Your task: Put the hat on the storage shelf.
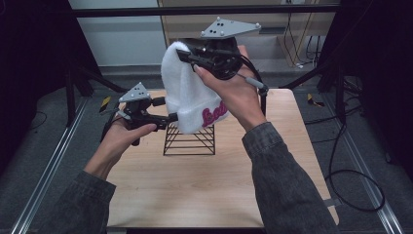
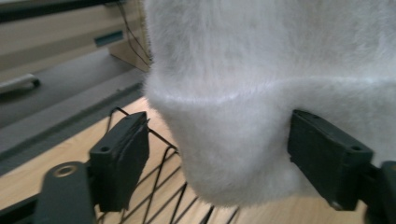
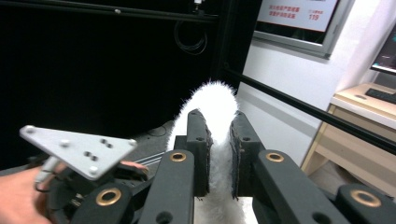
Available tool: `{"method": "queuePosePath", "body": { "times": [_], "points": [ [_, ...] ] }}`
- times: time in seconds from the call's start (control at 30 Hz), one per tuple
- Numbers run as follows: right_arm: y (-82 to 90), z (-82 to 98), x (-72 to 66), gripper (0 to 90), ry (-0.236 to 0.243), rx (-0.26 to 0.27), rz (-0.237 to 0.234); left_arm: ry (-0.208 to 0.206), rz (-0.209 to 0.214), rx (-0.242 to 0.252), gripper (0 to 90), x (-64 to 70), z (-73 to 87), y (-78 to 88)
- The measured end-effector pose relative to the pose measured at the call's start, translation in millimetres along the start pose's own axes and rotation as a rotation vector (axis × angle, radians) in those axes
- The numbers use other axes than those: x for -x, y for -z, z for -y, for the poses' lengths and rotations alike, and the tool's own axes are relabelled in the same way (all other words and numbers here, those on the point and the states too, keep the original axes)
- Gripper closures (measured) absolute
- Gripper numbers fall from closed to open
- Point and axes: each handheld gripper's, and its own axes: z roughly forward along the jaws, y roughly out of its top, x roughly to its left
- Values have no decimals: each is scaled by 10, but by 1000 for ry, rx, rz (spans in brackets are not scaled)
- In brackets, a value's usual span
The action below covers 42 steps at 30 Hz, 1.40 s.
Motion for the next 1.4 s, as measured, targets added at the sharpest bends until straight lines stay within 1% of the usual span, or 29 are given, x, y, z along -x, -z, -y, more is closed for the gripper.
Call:
{"method": "queuePosePath", "body": {
  "times": [0.03, 0.07, 0.1, 0.17, 0.2, 0.23, 0.27, 0.3, 0.37, 0.4, 0.43, 0.47, 0.5, 0.57, 0.6, 0.67, 0.7, 0.73, 0.83, 0.87, 0.9, 1.0, 1.03, 1.07, 1.1, 1.17, 1.23, 1.27, 1.4],
  "points": [
    [-8, 5, -7, 812, 0, -2, -6, 0, 16, -14, 271, -10, 5, -25],
    [-13, 12, -11, 812, 5, -4, -11, 3, 22, -20, 357, -16, 8, -42],
    [-10, 24, -11, 812, 6, -5, -14, 6, 30, -26, 489, -21, 8, -49],
    [-4, 31, -9, 812, 4, -5, -14, -3, 32, -25, 636, -33, 4, -56],
    [3, 37, -4, 811, 4, -6, -13, -6, 25, -26, 636, -40, 1, -56],
    [22, 47, 23, 812, 8, -11, -4, -13, 4, -22, 734, -50, -8, -34],
    [35, 51, 43, 811, 10, -12, 4, -14, -6, -18, 752, -50, -13, -15],
    [48, 57, 68, 812, 14, -13, 14, -23, -25, -14, 759, -47, -20, 14],
    [75, 75, 134, 811, 14, -18, 39, -45, -81, -5, 767, -33, -35, 81],
    [75, 75, 134, 811, 14, -18, 39, -45, -81, -5, 769, -33, -35, 81],
    [86, 105, 209, 811, 7, -29, 68, -51, -123, 6, 771, -18, -48, 144],
    [87, 123, 246, 811, 2, -34, 78, -51, -123, 6, 772, -18, -48, 144],
    [87, 123, 246, 811, 2, -34, 78, -56, -145, 8, 772, -10, -52, 172],
    [72, 162, 307, 811, -2, -53, 101, -71, -186, 9, 774, -2, -58, 221],
    [54, 190, 339, 811, -6, -64, 115, -71, -196, 9, 774, 0, -58, 238],
    [27, 230, 380, 811, -12, -79, 130, -68, -198, 1, 777, 2, -57, 269],
    [3, 277, 410, 811, -27, -87, 137, -65, -202, 0, 779, 8, -53, 283],
    [-9, 298, 420, 811, -32, -90, 140, -72, -215, -4, 781, 13, -47, 315],
    [-26, 335, 430, 811, -37, -96, 147, -71, -225, 0, 783, 8, -43, 338],
    [-35, 359, 433, 811, -34, -106, 158, -69, -234, 6, 784, 3, -42, 351],
    [-36, 370, 435, 811, -34, -107, 160, -84, -242, 9, 785, 0, -44, 350],
    [-49, 398, 441, 811, -36, -114, 164, -83, -245, 2, 786, -5, -42, 323],
    [-70, 432, 466, 811, -38, -125, 173, -78, -246, 0, 786, -15, -40, 305],
    [-79, 447, 481, 811, -42, -129, 178, -60, -242, -7, 786, -36, -34, 266],
    [-79, 447, 481, 811, -42, -129, 178, -60, -242, -7, 786, -36, -34, 266],
    [-106, 484, 527, 811, -44, -144, 189, -50, -240, -9, 787, -68, -29, 218],
    [-111, 492, 543, 810, -44, -144, 190, -50, -239, -5, 787, -69, -30, 211],
    [-121, 504, 566, 810, -51, -143, 194, -56, -243, -5, 788, -72, -30, 202],
    [-172, 538, 601, 810, -53, -154, 196, -56, -253, -13, 789, -101, -21, 180]
  ]
}}
